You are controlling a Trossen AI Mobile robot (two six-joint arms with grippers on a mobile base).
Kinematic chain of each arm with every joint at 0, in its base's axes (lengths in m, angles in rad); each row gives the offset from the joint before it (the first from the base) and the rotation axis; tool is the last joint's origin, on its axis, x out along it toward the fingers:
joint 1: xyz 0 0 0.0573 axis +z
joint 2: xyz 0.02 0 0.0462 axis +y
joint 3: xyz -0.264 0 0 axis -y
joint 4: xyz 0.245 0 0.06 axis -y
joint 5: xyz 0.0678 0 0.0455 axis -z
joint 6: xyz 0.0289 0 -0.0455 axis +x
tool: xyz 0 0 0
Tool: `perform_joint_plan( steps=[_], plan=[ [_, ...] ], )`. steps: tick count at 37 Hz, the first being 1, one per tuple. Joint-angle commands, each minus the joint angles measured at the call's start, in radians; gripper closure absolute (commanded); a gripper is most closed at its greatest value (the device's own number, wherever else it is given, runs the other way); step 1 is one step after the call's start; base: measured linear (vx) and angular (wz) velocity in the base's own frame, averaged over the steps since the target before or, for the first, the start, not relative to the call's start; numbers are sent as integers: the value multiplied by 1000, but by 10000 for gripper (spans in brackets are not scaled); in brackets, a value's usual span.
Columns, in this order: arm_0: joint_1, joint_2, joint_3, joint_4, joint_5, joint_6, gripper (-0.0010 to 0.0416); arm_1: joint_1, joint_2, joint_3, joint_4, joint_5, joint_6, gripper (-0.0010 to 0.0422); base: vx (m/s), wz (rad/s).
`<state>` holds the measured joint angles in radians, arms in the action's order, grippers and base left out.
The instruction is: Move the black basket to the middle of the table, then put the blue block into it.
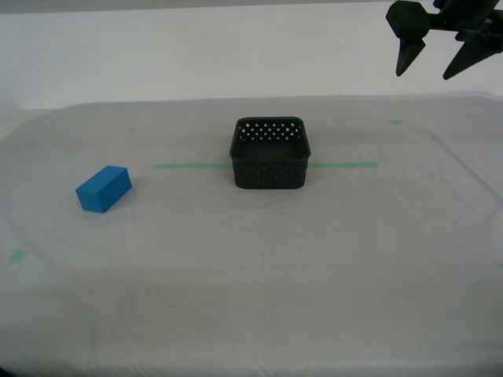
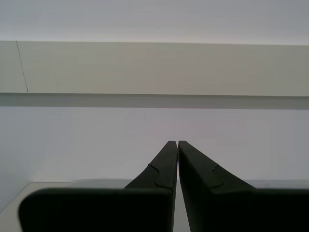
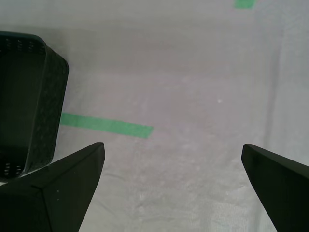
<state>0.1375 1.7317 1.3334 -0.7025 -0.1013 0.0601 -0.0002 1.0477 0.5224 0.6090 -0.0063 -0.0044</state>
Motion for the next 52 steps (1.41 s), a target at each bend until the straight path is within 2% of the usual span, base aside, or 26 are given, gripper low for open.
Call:
perform_joint_plan(
  steps=[1, 6, 52],
  plan=[
    [0, -18, -23, 9, -3, -2, 7, 0, 0, 1, 6, -1, 2, 412, 0, 0],
    [0, -34, -47, 39, -3, -2, 7, 0, 0, 1, 6, -1, 2, 412, 0, 0],
    [1, -35, -48, 44, -3, -1, 7, 0, 0, 1, 6, -1, 2, 412, 0, 0]
  ],
)
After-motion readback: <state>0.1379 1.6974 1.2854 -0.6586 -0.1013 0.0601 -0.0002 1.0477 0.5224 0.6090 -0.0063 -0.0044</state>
